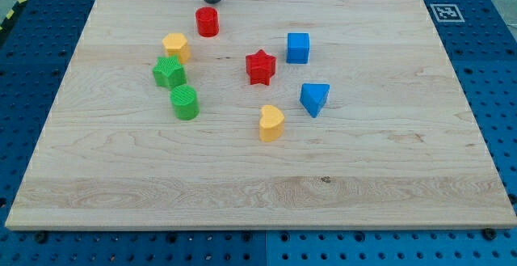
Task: Point your arm at the red circle
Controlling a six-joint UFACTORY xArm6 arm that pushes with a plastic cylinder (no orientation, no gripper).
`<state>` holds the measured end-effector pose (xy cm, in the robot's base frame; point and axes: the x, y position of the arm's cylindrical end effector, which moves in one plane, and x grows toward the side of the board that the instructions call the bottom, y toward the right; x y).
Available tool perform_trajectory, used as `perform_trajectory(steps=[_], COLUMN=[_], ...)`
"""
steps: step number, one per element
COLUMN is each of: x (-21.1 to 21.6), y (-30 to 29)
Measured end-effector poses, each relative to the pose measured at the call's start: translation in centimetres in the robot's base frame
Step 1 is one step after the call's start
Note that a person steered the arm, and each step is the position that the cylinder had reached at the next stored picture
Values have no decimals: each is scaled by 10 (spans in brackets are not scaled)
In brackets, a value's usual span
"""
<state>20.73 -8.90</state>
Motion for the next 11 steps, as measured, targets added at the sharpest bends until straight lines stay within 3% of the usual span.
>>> perform_trajectory(steps=[5, 7, 9, 11], x=[31, 34, 36, 42], y=[-47, -46, -9, -17])
